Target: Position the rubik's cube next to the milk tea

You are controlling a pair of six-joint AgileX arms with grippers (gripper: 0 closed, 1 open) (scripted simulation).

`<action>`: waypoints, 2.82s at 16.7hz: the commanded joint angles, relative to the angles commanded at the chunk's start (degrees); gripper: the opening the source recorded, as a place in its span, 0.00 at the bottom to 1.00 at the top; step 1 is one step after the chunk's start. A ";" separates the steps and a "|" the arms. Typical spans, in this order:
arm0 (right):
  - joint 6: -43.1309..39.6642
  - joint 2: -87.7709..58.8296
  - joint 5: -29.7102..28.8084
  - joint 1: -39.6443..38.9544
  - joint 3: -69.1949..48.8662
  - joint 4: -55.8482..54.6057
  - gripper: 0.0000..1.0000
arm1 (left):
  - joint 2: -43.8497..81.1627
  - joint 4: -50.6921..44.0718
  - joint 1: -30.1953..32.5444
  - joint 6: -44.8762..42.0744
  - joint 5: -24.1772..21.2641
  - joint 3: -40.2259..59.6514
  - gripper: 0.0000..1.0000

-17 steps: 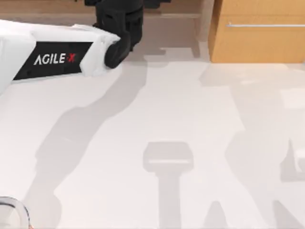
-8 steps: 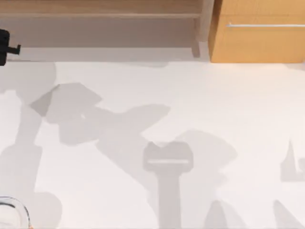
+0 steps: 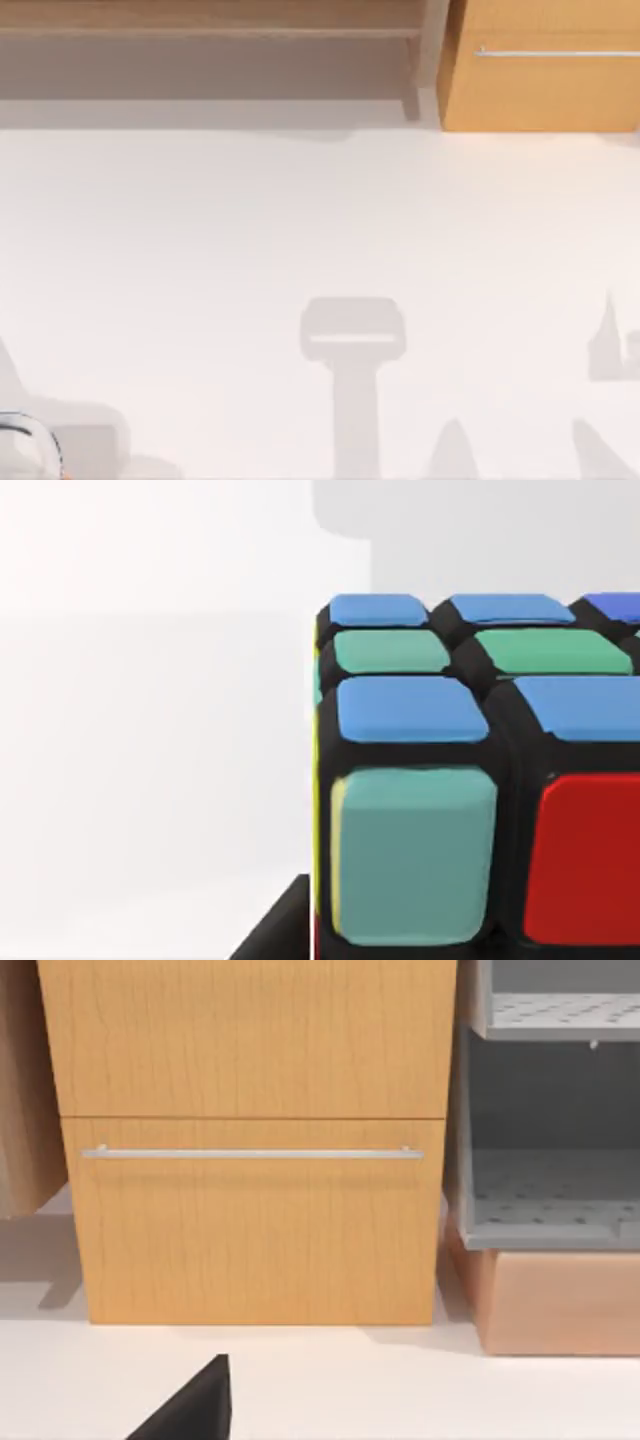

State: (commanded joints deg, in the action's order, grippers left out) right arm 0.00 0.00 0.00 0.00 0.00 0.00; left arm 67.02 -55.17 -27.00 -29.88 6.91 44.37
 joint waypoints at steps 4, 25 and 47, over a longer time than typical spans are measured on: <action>0.00 0.00 0.00 0.00 0.00 0.00 1.00 | -4.00 -9.82 -7.60 -5.78 -5.86 -4.54 0.00; 0.00 0.00 0.00 0.00 0.00 0.00 1.00 | -5.95 -7.40 -9.13 -6.89 -6.28 -4.15 0.00; 0.00 0.00 0.00 0.00 0.00 0.00 1.00 | -3.22 -5.85 -8.75 -6.84 -6.82 -9.14 0.45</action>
State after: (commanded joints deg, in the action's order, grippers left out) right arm 0.00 0.00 0.00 0.00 0.00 0.00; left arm 63.80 -61.02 -35.75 -36.72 0.09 35.23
